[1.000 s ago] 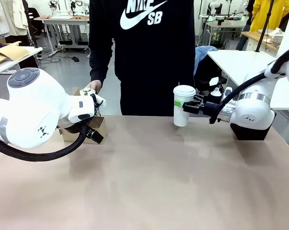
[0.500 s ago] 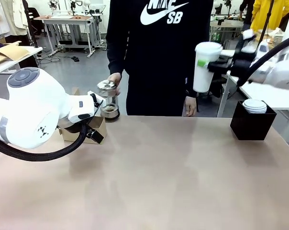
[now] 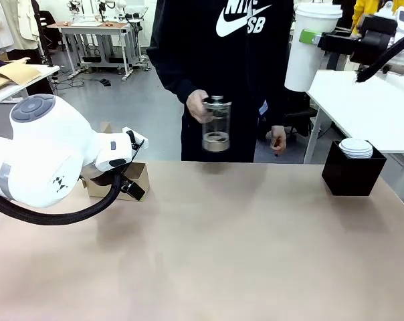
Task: Pour a drink into a cup and package it in a carrier.
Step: When a person places the Paper Cup Lid on the 600 ml Paper Cup , lift the 600 ml Paper Cup, then position the Cup Carrier in the center of the table.
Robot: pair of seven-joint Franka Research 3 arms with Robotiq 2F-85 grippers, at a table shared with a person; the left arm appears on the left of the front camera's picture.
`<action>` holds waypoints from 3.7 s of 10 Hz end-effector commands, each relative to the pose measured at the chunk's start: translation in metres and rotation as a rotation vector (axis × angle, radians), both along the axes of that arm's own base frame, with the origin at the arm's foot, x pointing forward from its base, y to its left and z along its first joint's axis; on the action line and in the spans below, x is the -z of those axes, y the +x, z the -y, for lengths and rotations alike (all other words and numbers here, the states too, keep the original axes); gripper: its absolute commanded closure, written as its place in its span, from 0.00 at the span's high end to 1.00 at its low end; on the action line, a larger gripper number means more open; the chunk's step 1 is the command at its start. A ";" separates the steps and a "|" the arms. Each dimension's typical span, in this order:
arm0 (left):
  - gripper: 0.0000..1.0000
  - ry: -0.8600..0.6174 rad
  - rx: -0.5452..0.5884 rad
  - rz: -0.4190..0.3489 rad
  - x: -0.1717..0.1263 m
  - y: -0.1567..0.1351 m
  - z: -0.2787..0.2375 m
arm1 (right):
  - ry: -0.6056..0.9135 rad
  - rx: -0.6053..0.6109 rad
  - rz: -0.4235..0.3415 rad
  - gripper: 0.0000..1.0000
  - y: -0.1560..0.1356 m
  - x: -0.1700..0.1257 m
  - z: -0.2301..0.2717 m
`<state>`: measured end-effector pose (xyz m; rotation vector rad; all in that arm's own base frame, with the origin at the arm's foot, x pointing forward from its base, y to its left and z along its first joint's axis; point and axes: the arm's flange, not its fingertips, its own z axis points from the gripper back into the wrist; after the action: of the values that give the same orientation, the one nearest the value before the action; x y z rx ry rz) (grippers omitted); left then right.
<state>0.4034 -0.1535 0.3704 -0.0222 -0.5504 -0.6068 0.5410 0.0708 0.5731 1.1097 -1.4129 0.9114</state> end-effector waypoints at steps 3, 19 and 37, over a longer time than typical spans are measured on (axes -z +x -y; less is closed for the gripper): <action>1.00 -0.003 -0.002 -0.001 0.000 0.000 -0.001 | 0.000 0.000 0.000 0.91 0.000 0.000 0.000; 1.00 -0.056 -0.172 0.020 -0.170 -0.016 -0.004 | 0.000 0.000 0.000 0.91 0.000 0.000 0.000; 0.40 -0.051 -0.463 -0.261 -0.136 0.135 -0.046 | 0.000 0.000 0.000 0.91 0.000 0.000 0.000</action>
<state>0.5366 -0.1048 0.5010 0.0037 -0.3010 -0.1572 0.5420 0.0701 0.5682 1.1215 -1.4050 0.9077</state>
